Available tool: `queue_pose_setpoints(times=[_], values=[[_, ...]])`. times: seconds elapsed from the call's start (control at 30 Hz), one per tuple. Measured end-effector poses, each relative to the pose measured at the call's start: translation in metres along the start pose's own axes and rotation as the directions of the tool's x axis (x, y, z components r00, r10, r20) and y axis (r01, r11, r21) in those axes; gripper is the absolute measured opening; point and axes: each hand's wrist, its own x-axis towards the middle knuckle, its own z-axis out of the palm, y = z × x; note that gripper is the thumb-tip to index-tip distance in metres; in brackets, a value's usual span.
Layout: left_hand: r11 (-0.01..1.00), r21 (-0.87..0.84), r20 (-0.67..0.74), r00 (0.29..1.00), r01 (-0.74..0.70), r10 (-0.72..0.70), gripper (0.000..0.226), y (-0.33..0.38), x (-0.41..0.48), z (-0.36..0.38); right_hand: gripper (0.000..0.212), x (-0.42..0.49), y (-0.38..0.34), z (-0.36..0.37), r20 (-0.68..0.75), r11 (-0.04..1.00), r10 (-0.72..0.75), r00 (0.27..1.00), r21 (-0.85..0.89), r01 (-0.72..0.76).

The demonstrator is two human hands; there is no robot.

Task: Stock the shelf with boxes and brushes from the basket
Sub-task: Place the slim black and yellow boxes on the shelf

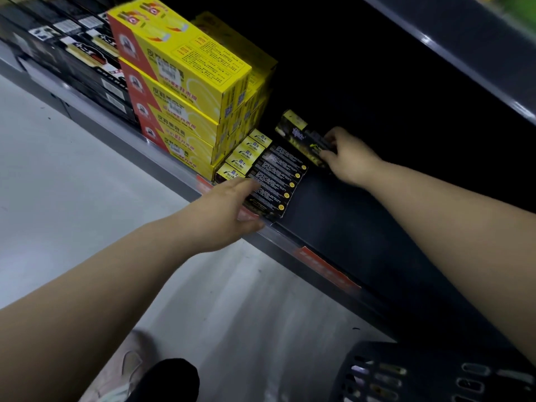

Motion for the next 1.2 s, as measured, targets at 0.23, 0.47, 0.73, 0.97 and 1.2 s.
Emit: queue_pose_setpoints(times=[0.23, 0.47, 0.73, 0.97, 1.2], values=[[0.983, 0.183, 0.036, 0.999, -0.018, 0.011, 0.066, -0.011, 0.008, 0.01, 0.044, 0.041, -0.018, 0.037, 0.124, 0.999, 0.017, 0.992, -0.051, -0.011], [0.972, 0.233, -0.002, 1.0, -0.005, 0.006, 0.063, -0.01, 0.008, 0.014, 0.056, 0.028, -0.018, 0.034, 0.314, 0.999, 0.008, 0.949, 0.029, -0.018], [0.997, 0.005, -0.001, 0.997, -0.081, 0.081, 0.049, 0.062, -0.007, -0.026, 0.046, -0.082, -0.038, -0.069, 0.227, 0.986, -0.123, 0.966, 0.14, 0.093], [0.937, -0.046, 0.121, 0.929, -0.347, 0.35, 0.037, 0.189, -0.047, -0.046, 0.036, -0.251, 0.002, -0.147, 0.087, 0.918, -0.108, 0.99, 0.391, 0.066], [0.842, 0.123, 0.299, 0.829, -0.525, 0.473, 0.04, 0.287, -0.092, -0.004, 0.022, -0.367, 0.091, -0.139, 0.091, 0.854, 0.101, 0.991, 0.502, -0.133]])
